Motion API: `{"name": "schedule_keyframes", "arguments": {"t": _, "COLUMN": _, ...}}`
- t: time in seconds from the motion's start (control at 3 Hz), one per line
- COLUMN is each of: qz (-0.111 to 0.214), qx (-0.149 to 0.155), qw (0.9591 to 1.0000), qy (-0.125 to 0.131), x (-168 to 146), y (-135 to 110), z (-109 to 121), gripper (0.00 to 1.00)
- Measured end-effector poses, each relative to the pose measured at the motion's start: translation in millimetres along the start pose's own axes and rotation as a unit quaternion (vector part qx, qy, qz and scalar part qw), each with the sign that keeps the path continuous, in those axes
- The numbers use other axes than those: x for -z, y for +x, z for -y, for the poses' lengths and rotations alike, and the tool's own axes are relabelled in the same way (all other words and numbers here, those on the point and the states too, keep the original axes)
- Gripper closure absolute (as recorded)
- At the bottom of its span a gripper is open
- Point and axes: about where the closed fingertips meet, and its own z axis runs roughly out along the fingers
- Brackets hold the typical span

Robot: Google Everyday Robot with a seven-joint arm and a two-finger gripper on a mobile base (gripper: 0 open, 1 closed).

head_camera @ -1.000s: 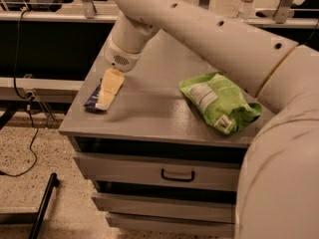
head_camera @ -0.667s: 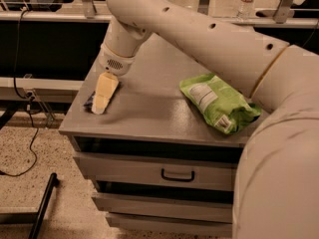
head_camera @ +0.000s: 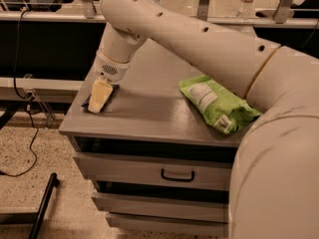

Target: Pick rxbar blueberry

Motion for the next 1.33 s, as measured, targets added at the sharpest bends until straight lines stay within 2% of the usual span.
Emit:
{"name": "schedule_keyframes", "arguments": {"t": 0.67, "qz": -0.001, "qx": -0.001, "qw": 1.0000, "qy": -0.001, "x": 3.6, "y": -2.0, "z": -0.2, "gripper": 0.98}}
{"name": "schedule_keyframes", "arguments": {"t": 1.0, "qz": 0.030, "qx": -0.014, "qw": 0.9994, "qy": 0.008, "x": 29.9, "y": 9.2, "z": 14.8, "gripper": 1.00}}
{"name": "schedule_keyframes", "arguments": {"t": 1.33, "qz": 0.083, "qx": -0.032, "qw": 0.9957, "qy": 0.027, "x": 74.6, "y": 27.5, "z": 39.6, "gripper": 1.00}}
